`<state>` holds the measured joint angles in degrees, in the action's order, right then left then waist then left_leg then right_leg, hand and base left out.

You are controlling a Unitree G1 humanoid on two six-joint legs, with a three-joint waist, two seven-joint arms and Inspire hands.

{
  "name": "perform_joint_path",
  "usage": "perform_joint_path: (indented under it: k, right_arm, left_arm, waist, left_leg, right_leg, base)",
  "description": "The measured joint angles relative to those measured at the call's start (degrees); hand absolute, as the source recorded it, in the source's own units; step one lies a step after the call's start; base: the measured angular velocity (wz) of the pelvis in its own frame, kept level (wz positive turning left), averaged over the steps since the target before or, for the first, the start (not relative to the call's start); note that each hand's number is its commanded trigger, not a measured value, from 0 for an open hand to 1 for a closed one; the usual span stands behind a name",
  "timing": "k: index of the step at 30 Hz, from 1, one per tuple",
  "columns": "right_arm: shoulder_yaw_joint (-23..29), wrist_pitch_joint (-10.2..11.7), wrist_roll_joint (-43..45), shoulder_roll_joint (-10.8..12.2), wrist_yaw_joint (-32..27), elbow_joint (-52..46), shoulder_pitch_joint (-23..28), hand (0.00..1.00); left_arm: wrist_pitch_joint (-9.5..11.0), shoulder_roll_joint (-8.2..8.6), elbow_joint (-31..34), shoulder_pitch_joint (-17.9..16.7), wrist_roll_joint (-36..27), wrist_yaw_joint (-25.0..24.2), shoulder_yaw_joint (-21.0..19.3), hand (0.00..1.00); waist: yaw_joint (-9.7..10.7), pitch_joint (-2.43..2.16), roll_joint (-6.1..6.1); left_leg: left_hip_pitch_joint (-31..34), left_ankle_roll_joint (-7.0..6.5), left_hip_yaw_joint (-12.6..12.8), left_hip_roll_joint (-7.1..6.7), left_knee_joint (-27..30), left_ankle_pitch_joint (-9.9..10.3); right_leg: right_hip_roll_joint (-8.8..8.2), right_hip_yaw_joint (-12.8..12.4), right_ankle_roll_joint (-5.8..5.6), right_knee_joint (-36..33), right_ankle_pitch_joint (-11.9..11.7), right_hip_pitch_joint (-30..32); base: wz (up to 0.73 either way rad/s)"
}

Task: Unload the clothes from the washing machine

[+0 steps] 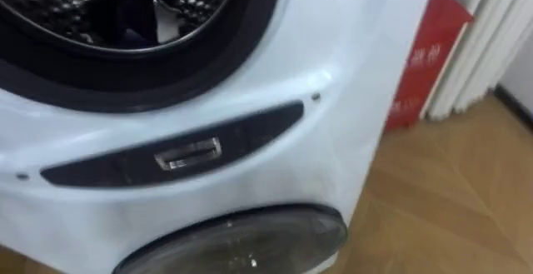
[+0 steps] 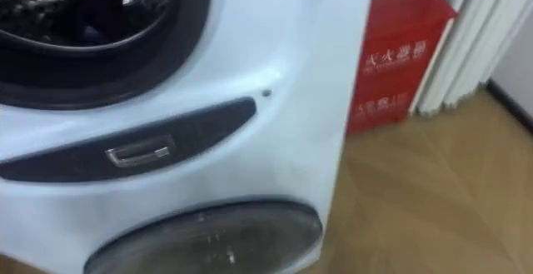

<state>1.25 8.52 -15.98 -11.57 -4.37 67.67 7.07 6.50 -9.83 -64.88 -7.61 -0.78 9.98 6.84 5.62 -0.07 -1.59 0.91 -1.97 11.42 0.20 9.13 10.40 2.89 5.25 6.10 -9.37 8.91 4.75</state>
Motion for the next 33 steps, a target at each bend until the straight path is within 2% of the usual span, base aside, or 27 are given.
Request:
perform_joint_path:
  k: [1,3,5,8,13,15,19,24,28,33]
  right_arm:
    - [-0.06,-0.6,0.01,0.12,0.48,0.96,-0.06,0.0]
    - [-0.29,-1.51,0.18,0.44,1.17,2.28,-0.53,0.0]
    - [-2.39,-2.48,1.04,0.52,1.7,2.45,-0.98,0.0]
    - [-2.95,-3.11,2.46,1.4,2.86,2.42,-2.23,0.0]
    - [-4.93,-3.46,2.31,2.19,5.01,2.42,-3.91,0.0]
    - [-5.07,-3.79,2.36,2.23,5.9,2.57,-4.23,0.0]
    - [-5.08,-4.85,2.29,2.39,6.43,2.62,-4.36,0.0]
    - [-5.09,-4.81,2.7,3.17,6.22,2.41,-4.43,0.0]
    - [-5.09,-4.71,3.38,3.28,5.25,2.21,-4.24,0.0]
    - [-5.1,-4.05,3.87,3.28,3.9,1.98,-3.93,0.0]
  left_arm:
    - [-0.14,0.11,0.02,-0.07,0.5,0.01,-1.14,0.0]
    - [-0.31,0.1,0.23,-0.09,0.72,0.06,-2.24,0.0]
    - [-0.35,0.09,0.35,-0.08,2.6,0.14,-2.25,0.0]
    - [-0.23,0.15,0.65,0.04,3.81,0.42,-2.4,0.0]
    - [-0.05,0.45,0.72,-0.11,4.93,0.47,-2.84,0.0]
    - [-0.07,0.61,0.74,-0.14,6.06,0.36,-4.08,0.0]
    - [-0.21,0.75,0.75,-1.46,6.74,0.31,-6.84,0.0]
    - [-0.59,1.45,0.83,-2.34,8.14,0.39,-6.81,0.0]
    - [-0.63,1.96,0.8,-2.31,9.82,0.7,-6.81,0.0]
    - [-0.63,2.01,0.8,-2.17,10.51,1.01,-6.78,0.0]
  waist:
    - [-0.93,-0.18,0.43]
    - [-1.37,-0.1,0.87]
    - [-1.61,0.11,1.14]
    - [-2.56,0.57,1.81]
    - [-4.7,0.66,2.98]
    - [-4.75,0.65,3.02]
    - [-6.18,0.5,2.86]
    - [-6.22,0.49,2.45]
    - [-6.18,0.31,1.92]
    - [-5.97,0.45,2.03]
  left_leg:
    - [-0.78,0.14,-0.8,-0.02,-0.07,0.09]
    - [-1.91,0.17,-2.09,-0.04,-0.3,0.11]
    - [-3.05,0.17,-3.16,0.0,-0.76,0.12]
    - [-3.59,0.18,-4.19,0.0,-0.88,0.12]
    - [-4.08,0.93,-5.14,-0.08,-0.83,0.64]
    - [-4.31,1.11,-5.56,-0.09,-0.83,0.76]
    - [-4.79,1.1,-6.12,-0.15,-0.81,0.83]
    - [-4.74,1.1,-6.88,-0.2,-0.68,0.83]
    - [-4.76,1.1,-6.89,-0.18,-0.68,0.83]
    - [-5.13,1.1,-6.89,-0.17,-0.67,0.83]
  right_leg:
    - [0.02,0.23,0.02,0.79,0.02,-1.38]
    - [0.05,0.82,0.02,0.9,0.02,-2.91]
    - [0.04,2.19,0.02,0.87,0.03,-4.13]
    - [0.04,2.72,-0.01,0.9,0.07,-4.77]
    - [0.07,2.99,0.1,1.94,0.43,-6.03]
    - [0.05,3.45,0.0,1.85,0.48,-6.29]
    - [-0.04,4.05,-0.14,1.72,0.56,-6.95]
    - [-0.01,4.49,-0.14,1.74,0.56,-6.83]
    - [0.01,4.48,-0.13,1.71,0.56,-6.99]
    - [0.02,4.35,-0.11,1.78,0.55,-7.45]
  base:
    - [0.12]
    - [0.14]
    - [0.27]
    - [0.09]
    - [0.07]
    - [0.14]
    - [0.06]
    - [0.09]
    - [0.0]
    - [-0.02]
